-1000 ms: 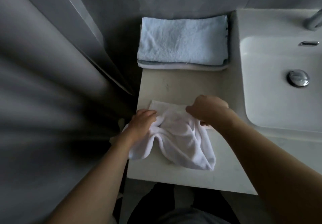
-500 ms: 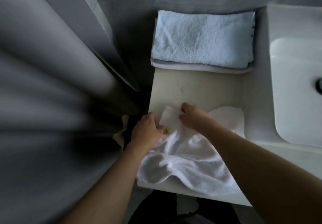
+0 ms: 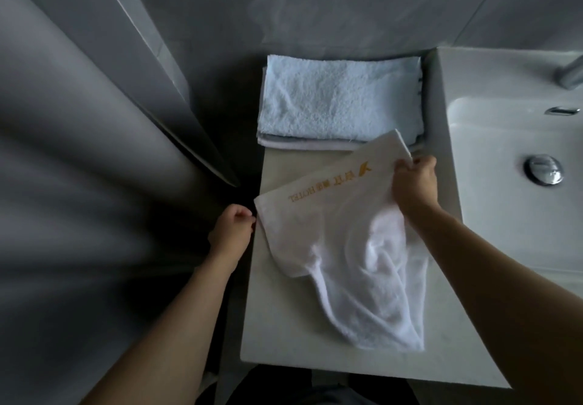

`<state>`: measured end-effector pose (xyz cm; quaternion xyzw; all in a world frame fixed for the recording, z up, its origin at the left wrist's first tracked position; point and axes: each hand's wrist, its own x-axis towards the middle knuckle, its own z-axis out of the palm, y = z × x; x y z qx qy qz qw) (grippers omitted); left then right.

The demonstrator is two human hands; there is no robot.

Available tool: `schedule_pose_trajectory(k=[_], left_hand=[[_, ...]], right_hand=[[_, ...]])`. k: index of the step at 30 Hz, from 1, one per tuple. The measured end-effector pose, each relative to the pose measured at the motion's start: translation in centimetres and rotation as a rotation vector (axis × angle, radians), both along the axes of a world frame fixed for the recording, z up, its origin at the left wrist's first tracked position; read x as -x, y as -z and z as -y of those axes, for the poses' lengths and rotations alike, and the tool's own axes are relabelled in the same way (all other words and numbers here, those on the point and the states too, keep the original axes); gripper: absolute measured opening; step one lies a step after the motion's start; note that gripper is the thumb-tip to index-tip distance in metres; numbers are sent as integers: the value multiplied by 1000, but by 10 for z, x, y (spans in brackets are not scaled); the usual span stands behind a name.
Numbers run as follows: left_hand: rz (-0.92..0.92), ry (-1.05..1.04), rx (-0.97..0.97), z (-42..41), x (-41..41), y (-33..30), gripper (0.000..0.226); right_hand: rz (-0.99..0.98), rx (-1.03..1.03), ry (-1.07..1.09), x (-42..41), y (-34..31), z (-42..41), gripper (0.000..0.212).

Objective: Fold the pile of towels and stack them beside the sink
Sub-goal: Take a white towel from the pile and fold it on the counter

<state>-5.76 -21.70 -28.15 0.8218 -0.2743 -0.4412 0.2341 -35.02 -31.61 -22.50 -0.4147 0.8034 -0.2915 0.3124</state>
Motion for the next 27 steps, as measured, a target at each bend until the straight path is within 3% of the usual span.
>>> schedule_pose_trajectory(k=[3, 5, 12, 15, 18, 21, 24, 27], left_hand=[[33, 106, -112, 13, 17, 4, 46], [144, 177, -170, 14, 29, 6, 61], [462, 251, -120, 23, 48, 9, 28], [319, 138, -21, 28, 54, 1, 12], [79, -129, 357, 34, 49, -17, 20], [38, -224, 628, 60, 30, -51, 15], [14, -235, 713, 117, 18, -76, 18], [66, -129, 698, 177, 16, -92, 17]], right_hand=[[-91, -107, -141, 2, -4, 8, 22], [-159, -138, -220, 4, -6, 11, 26], [-211, -61, -168, 13, -3, -6, 17], [-141, 70, -101, 12, -7, -6, 19], [-61, 206, 30, 9, -16, 5, 21], [1, 255, 123, 10, -25, 23, 25], [-83, 216, 43, 11, -34, 50, 17], [-236, 168, -24, 13, -41, 89, 24]])
